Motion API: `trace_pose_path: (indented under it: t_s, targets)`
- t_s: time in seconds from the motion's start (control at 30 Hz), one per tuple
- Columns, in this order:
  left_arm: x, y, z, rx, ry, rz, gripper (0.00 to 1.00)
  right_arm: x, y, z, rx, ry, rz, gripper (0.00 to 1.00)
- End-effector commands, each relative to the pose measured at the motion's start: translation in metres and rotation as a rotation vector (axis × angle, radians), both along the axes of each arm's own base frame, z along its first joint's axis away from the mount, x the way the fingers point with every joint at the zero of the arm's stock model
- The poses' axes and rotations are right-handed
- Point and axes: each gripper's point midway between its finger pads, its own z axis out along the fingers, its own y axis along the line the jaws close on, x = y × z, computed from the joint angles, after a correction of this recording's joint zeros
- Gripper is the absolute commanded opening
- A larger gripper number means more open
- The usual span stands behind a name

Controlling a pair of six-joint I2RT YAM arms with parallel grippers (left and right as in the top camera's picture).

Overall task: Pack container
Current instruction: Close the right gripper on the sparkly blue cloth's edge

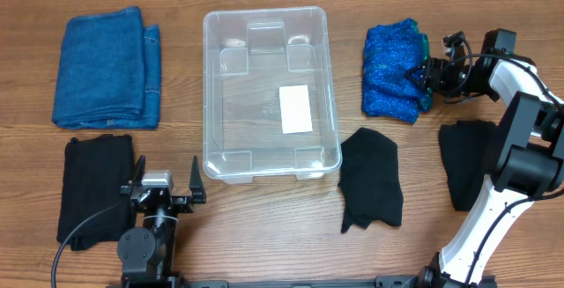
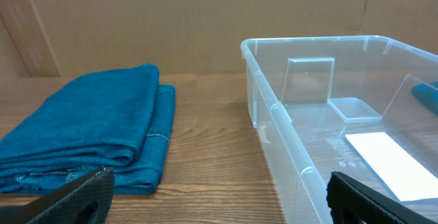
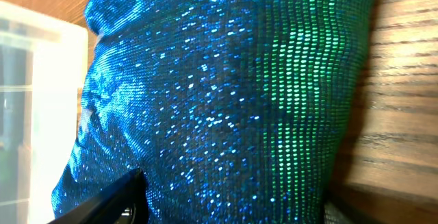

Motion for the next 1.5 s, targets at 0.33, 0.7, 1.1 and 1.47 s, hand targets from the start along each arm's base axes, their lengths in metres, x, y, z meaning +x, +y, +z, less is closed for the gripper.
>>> trace_pose_path:
  t_s: [0.33,0.7,1.1,1.47]
  targets:
    - [0.0,0.001,0.0,0.019,-0.004,0.004,1.0,-0.006,0.036,0.022,0.284,-0.019,0.062,0.56]
    - [0.0,0.001,0.0,0.019,-0.004,0.005,1.0,-0.006,0.04,0.029,0.371,0.045,0.011,0.35]
    - [0.0,0.001,0.0,0.019,-0.003,0.005,1.0,-0.008,0.051,0.067,0.594,-0.017,0.056,0.04]
    - [0.0,0.001,0.0,0.019,-0.004,0.005,1.0,-0.008,0.05,0.128,0.807,-0.123,0.122,0.04]
